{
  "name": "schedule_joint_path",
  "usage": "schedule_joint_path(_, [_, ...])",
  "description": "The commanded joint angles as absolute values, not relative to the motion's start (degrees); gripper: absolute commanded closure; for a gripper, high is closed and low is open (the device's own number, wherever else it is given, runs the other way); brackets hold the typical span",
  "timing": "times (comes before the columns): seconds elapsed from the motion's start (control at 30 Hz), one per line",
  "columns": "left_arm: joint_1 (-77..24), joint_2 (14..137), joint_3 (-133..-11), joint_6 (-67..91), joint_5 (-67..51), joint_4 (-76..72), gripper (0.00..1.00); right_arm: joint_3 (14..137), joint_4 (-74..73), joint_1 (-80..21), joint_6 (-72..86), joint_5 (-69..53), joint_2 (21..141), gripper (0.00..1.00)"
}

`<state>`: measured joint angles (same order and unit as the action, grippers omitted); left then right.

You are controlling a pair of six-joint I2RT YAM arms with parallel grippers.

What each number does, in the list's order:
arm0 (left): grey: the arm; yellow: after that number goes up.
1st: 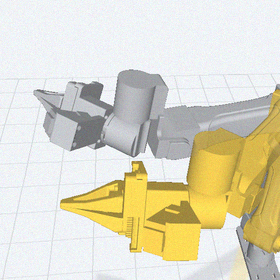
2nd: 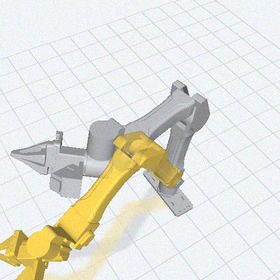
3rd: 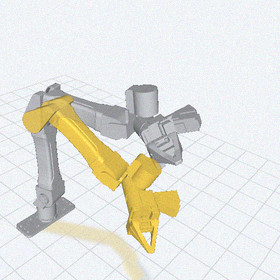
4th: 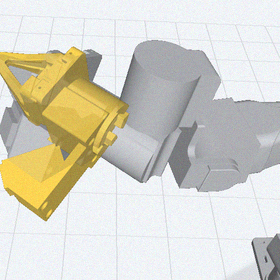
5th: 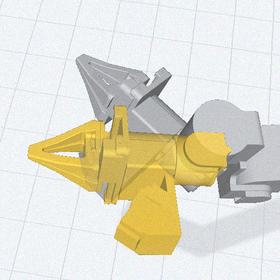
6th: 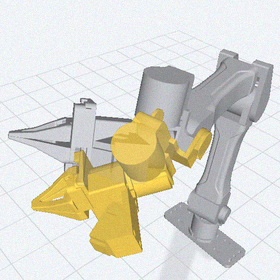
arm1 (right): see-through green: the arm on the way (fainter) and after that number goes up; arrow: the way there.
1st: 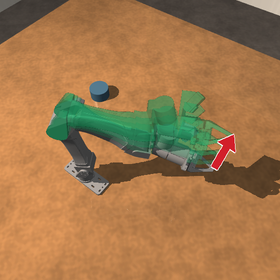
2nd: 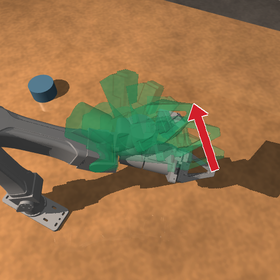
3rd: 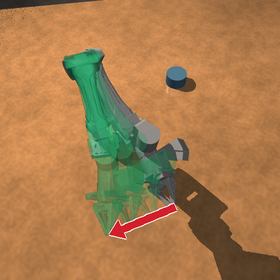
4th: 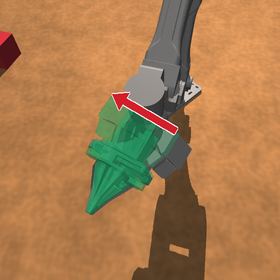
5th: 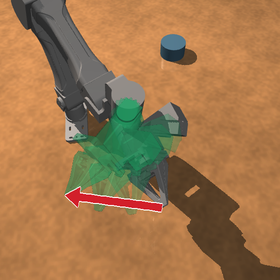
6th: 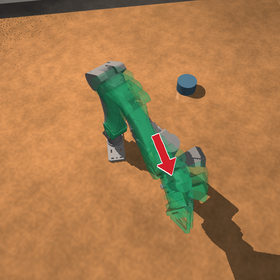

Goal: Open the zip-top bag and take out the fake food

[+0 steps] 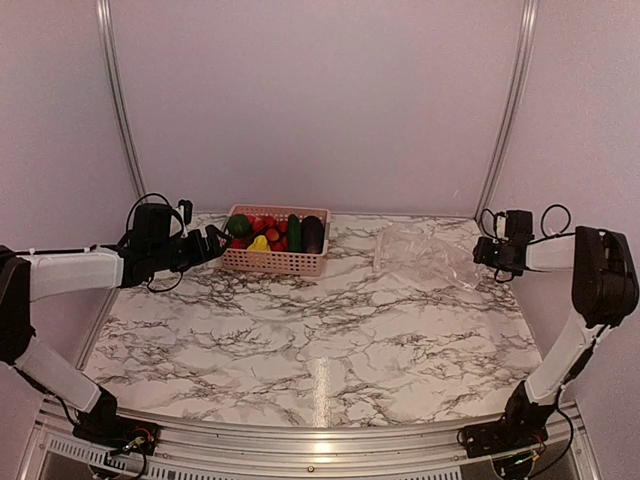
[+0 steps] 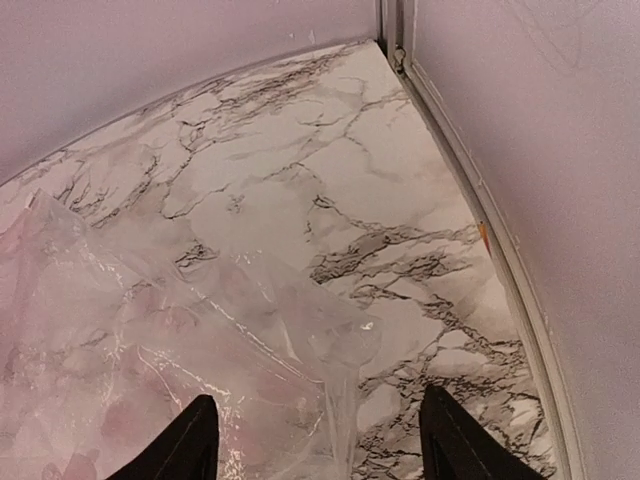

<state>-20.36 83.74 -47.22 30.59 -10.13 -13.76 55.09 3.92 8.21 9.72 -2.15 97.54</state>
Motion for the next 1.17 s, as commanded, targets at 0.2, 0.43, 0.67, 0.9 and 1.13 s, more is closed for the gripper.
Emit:
schedule_joint_path(0.2, [-14.0,74.0,-53.4,24.0,-4.9,3.6,0.01,60.4,0.3,8.1,9.0,-16.0,87.8,0.04])
schedule_joint_path(0.43, [-13.6,69.5,-56.0,21.7,-2.8,12.4,0.01,59.6,-2.4,0.3,7.5,-24.3,79.7,0.01])
schedule_joint_path(0.67, [-13.9,62.6,-44.8,24.8,-6.0,8.5,0.01,48.8,-0.5,-8.0,8.7,-27.6,68.4,0.01])
schedule_joint_path(0.9, [-15.5,60.9,-35.1,27.9,-4.3,4.0,0.01,36.4,5.5,-10.4,12.0,-28.9,58.8,0.01])
schedule_joint_path(1.13, [-15.7,60.1,-34.2,28.3,-3.8,2.3,0.01,32.3,6.9,-10.4,12.4,-29.1,56.3,0.01])
